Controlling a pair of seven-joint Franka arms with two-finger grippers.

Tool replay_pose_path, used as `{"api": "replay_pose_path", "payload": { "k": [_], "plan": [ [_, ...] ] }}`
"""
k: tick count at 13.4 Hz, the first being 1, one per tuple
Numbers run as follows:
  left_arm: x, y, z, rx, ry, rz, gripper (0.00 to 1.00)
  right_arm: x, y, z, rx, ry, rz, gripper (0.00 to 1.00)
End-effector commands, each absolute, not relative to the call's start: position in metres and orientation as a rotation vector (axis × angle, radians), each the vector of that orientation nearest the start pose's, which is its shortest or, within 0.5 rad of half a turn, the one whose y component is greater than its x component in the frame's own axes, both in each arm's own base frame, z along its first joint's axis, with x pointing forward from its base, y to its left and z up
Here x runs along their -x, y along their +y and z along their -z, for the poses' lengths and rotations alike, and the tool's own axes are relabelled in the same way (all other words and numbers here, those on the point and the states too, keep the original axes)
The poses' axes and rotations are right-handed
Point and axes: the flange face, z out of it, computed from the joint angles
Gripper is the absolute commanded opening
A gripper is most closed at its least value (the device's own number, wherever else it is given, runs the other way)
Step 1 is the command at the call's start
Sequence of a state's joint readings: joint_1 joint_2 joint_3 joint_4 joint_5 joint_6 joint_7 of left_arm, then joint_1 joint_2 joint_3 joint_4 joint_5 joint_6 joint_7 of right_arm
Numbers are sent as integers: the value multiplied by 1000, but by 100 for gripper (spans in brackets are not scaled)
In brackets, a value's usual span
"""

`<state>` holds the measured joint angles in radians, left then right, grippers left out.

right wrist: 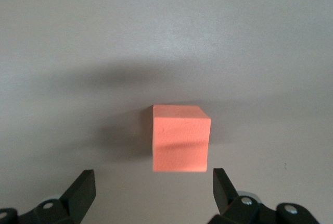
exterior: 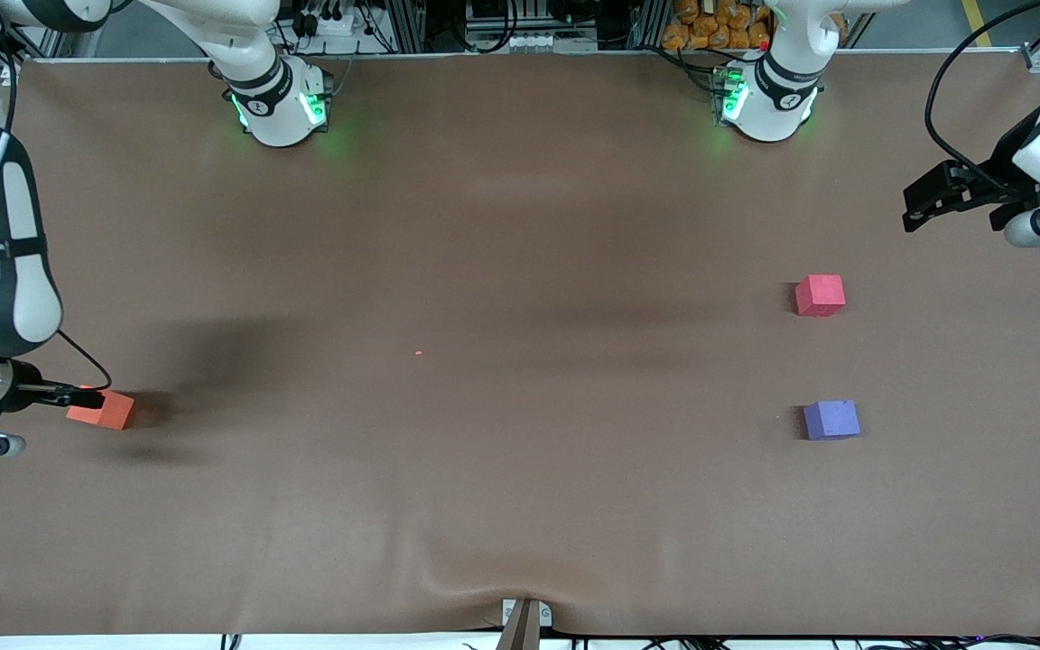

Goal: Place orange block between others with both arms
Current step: 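Lower the right gripper down over the orange cube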

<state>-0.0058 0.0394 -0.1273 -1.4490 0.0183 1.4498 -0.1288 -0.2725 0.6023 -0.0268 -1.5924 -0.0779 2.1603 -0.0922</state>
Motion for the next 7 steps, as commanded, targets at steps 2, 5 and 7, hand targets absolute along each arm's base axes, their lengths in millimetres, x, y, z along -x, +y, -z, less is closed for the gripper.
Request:
{"api": "replay_pose_path", "payload": {
  "k": [2, 5, 7],
  "plan": [
    [-553, -70, -648, 3138, 26, -50, 100, -655, -212, -248, 3206, 237, -25, 100],
    [-553, -68, -648, 3139, 21, -50, 100, -652, -223, -244, 3206, 236, -29, 100],
    [-553, -68, -647, 3138, 26, -52, 100, -651, -228, -240, 3207, 235, -21, 100]
  ]
}}
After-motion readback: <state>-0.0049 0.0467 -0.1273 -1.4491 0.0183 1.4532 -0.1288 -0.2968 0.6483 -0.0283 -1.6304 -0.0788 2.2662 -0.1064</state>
